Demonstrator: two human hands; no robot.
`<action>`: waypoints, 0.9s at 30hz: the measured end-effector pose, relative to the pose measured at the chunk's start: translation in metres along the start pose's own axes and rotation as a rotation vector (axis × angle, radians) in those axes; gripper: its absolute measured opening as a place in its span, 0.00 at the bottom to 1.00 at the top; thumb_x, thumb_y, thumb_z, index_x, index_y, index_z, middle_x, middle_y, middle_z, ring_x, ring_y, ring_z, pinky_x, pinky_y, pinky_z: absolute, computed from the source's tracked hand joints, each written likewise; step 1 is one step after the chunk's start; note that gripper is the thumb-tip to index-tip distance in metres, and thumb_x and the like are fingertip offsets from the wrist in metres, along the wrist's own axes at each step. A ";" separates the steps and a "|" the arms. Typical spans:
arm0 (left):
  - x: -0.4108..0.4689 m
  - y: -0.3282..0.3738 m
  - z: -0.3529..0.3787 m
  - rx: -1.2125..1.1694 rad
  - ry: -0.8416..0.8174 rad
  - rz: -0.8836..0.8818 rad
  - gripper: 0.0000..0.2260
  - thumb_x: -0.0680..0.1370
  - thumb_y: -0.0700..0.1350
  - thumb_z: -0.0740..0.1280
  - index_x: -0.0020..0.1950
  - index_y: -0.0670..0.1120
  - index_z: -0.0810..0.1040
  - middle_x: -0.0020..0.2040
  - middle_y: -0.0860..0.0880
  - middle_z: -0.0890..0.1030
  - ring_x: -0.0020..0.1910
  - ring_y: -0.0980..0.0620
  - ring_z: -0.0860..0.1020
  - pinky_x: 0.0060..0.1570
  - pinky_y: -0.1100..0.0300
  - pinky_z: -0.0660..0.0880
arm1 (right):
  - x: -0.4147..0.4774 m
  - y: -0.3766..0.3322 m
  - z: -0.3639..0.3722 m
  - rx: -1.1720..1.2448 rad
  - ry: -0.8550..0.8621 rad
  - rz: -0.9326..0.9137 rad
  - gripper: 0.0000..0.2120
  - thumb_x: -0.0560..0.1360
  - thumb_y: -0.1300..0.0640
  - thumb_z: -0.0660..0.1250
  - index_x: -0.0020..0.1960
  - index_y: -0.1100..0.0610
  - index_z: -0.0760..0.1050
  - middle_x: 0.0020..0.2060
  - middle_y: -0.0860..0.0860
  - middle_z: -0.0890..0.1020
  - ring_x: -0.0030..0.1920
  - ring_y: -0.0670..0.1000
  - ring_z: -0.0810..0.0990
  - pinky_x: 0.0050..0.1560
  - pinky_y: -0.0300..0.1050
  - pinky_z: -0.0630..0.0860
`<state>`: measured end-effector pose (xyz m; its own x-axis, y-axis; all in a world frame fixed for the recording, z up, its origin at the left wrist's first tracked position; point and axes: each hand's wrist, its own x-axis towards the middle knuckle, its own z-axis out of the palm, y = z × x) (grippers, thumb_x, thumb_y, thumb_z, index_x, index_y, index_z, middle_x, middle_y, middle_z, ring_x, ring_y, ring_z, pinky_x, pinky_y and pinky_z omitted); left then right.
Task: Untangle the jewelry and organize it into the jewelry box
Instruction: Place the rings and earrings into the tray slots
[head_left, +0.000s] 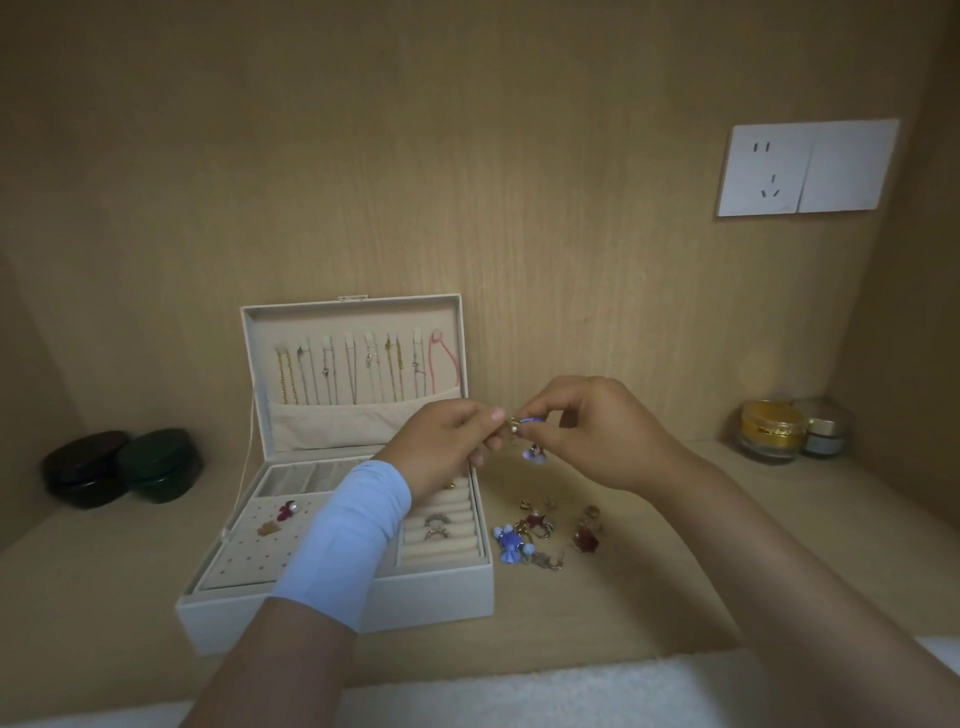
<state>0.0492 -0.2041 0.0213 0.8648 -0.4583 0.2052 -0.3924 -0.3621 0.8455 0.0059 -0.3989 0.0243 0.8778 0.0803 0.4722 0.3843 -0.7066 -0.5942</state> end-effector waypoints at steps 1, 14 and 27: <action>0.000 -0.001 -0.001 0.011 -0.003 0.010 0.11 0.80 0.51 0.64 0.46 0.47 0.82 0.44 0.45 0.84 0.39 0.51 0.79 0.51 0.48 0.77 | 0.000 -0.001 0.000 0.001 0.011 0.009 0.02 0.75 0.51 0.73 0.44 0.45 0.85 0.40 0.39 0.83 0.32 0.41 0.79 0.38 0.41 0.75; 0.003 -0.001 0.003 0.028 0.061 0.069 0.04 0.75 0.43 0.72 0.47 0.51 0.81 0.40 0.56 0.82 0.37 0.64 0.77 0.46 0.63 0.73 | 0.002 -0.004 -0.001 0.287 -0.027 0.120 0.02 0.75 0.63 0.73 0.43 0.58 0.83 0.32 0.48 0.83 0.31 0.47 0.80 0.33 0.33 0.72; 0.003 0.001 0.008 -0.024 0.074 0.029 0.08 0.82 0.46 0.61 0.47 0.49 0.78 0.35 0.54 0.82 0.32 0.52 0.75 0.43 0.50 0.76 | -0.001 -0.012 -0.002 0.096 -0.065 0.116 0.06 0.78 0.56 0.69 0.43 0.49 0.81 0.38 0.45 0.83 0.32 0.47 0.80 0.36 0.40 0.76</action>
<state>0.0492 -0.2126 0.0184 0.8744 -0.4067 0.2648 -0.4107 -0.3296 0.8501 0.0002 -0.3915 0.0322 0.9333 0.0501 0.3555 0.3023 -0.6439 -0.7029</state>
